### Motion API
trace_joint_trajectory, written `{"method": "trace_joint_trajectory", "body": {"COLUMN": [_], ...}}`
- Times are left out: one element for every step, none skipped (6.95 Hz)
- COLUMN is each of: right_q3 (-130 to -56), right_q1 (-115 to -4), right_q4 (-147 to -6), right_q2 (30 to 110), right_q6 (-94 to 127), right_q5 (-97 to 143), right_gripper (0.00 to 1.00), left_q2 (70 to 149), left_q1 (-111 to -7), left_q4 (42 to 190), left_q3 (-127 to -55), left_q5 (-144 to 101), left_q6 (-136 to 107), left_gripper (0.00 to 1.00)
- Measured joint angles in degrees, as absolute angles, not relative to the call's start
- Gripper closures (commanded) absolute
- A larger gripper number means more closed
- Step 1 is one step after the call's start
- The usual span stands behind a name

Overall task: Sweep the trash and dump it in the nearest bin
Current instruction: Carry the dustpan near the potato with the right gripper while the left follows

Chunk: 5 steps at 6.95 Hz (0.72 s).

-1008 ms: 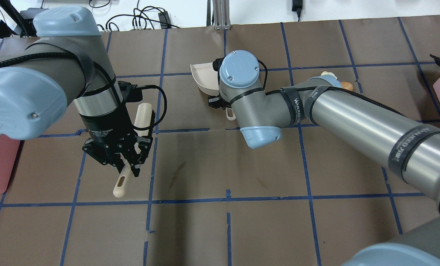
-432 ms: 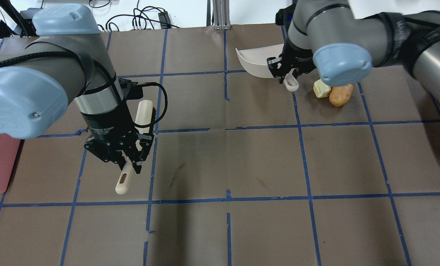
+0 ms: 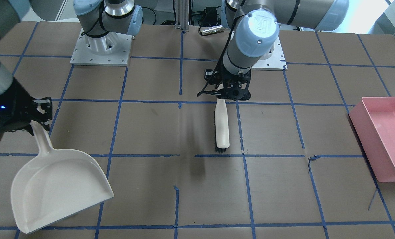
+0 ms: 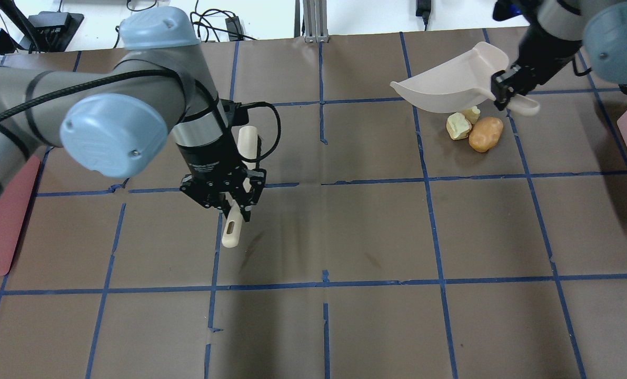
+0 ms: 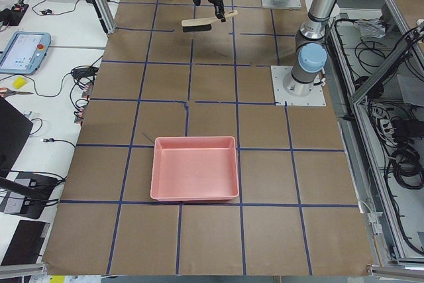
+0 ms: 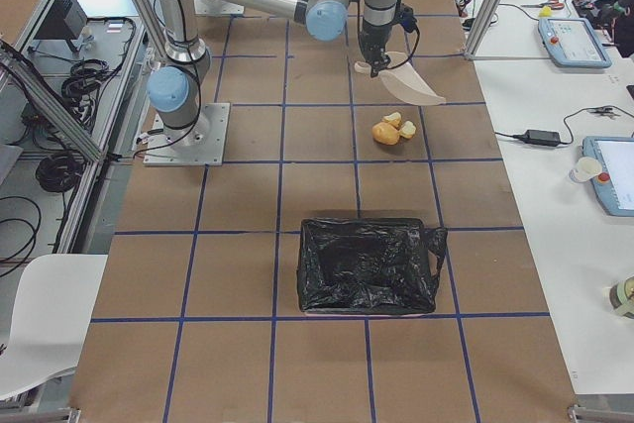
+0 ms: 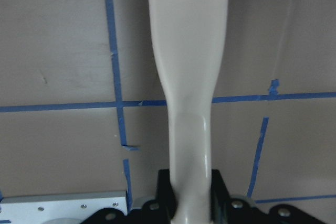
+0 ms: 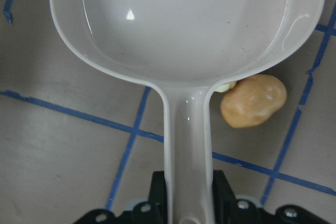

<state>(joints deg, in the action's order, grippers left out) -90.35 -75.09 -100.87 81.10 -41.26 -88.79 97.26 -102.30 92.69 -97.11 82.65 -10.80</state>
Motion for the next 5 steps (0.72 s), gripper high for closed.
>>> {"method": "trace_joint_trajectory", "body": {"right_q3": [-89.7, -89.3, -89.1, -88.5, -87.3], "right_q1": [-69.3, -63.4, -57.8, -53.5, -50.6], "right_q4": [-99.3, -98.7, -98.6, -98.8, -99.4], "right_q2": [81.3, 80.8, 79.4, 77.5, 75.2], "right_q6": [-52.7, -62.9, -71.8, -80.1, -89.6], "right_q5": [-89.1, -88.5, -87.0, -86.2, -86.0], "right_gripper": [1.0, 1.0, 1.0, 1.0, 1.0], "left_q2": [101.0, 106.0, 111.6, 117.6, 123.2], "left_q1": [-105.2, -107.7, -110.1, -112.6, -114.8], "left_q4": [88.9, 85.8, 85.2, 87.0, 89.5], "left_q3": [-95.3, -92.0, -86.3, -78.5, -70.2], "left_q5": [82.2, 81.5, 80.2, 79.1, 78.6], "left_q6": [-13.6, -15.5, -17.3, -19.4, -21.1], "left_gripper": [1.0, 0.99, 0.99, 0.98, 0.98]}}
